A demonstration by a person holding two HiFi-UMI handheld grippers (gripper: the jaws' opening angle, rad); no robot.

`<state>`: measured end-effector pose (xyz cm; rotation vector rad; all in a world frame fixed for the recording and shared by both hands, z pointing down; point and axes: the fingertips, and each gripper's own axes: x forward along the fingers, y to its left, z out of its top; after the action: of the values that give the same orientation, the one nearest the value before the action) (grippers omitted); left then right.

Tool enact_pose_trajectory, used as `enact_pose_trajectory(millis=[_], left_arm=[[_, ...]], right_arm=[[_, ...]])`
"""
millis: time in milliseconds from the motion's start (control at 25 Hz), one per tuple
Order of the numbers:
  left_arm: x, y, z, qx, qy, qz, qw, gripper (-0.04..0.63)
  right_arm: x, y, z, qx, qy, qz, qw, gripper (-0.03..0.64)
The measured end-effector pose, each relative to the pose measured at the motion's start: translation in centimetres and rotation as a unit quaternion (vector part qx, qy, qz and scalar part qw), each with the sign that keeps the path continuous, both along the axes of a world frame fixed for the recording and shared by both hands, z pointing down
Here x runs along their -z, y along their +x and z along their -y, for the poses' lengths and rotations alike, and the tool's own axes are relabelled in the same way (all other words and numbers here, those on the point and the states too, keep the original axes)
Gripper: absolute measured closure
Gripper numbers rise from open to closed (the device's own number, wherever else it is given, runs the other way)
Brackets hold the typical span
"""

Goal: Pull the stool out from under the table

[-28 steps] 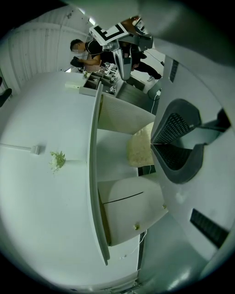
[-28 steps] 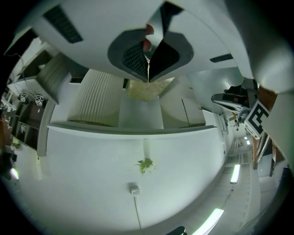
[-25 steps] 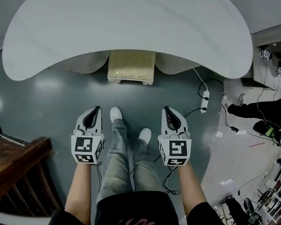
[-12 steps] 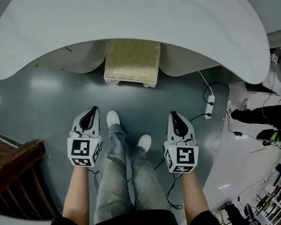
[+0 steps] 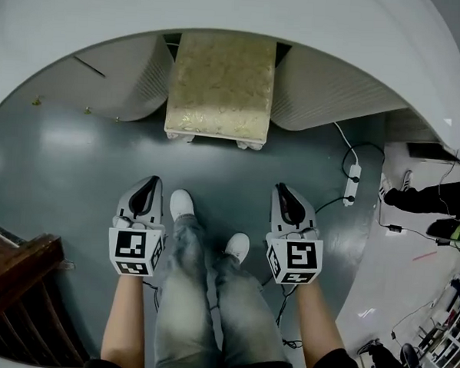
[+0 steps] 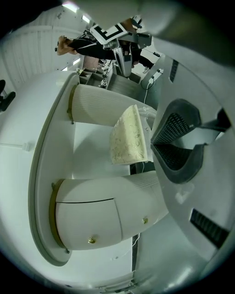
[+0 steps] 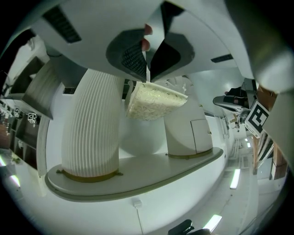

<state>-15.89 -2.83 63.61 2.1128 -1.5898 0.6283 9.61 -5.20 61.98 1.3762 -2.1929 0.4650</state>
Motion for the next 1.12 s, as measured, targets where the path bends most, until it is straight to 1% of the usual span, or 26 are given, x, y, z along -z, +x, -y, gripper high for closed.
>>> enact_pose_trajectory(millis=[280,480,600,720,760,800,840,1040,1120], left_arm=[[-4.7,-0.8,2.0,-0.006,0.009,0.001,0.9999,0.581],[-7.4,-0.9,3.7,-0.022,0.018,0.0,0.9996,0.581],[-8.8,-0.8,4.5,-0.039,0.016,0.002,0.9991,0.581],[-9.9,-1.0,5.2,-0.052,0.011,0.003,0.9986,0.575],[-10.3,-0.9,5.4,-0.06,0.008,0.0,0.9982,0.537],[-10.6,-0.8,5.8,-0.069,0.006,-0.001,0.9976,0.472],[-11.0,-0.8,6.2,-0.077,0.005,0.001,0.997,0.438],[-12.5,-0.1,8.6,-0.124,0.004,0.021,0.992,0.353],[-12.9,0.3,9.5,-0.143,0.008,0.032,0.9891,0.339]], right_arm=[[-4.8,-0.8,1.8,0.0,0.005,0.001,1.0,0.531],[-7.9,-1.4,2.9,0.001,0.01,0.004,1.0,0.52],[-9.3,-1.9,3.3,0.009,0.005,0.023,1.0,0.487],[-10.5,-2.4,3.5,0.025,-0.006,0.045,0.999,0.409],[-10.9,-2.5,3.7,0.028,-0.007,0.047,0.998,0.38],[-11.2,-2.5,4.0,0.03,-0.005,0.045,0.999,0.35],[-11.6,-2.5,4.3,0.033,-0.003,0.041,0.999,0.333],[-13.2,-2.5,6.7,0.048,0.006,0.029,0.998,0.299],[-13.7,-2.6,7.6,0.053,0.009,0.029,0.998,0.295]])
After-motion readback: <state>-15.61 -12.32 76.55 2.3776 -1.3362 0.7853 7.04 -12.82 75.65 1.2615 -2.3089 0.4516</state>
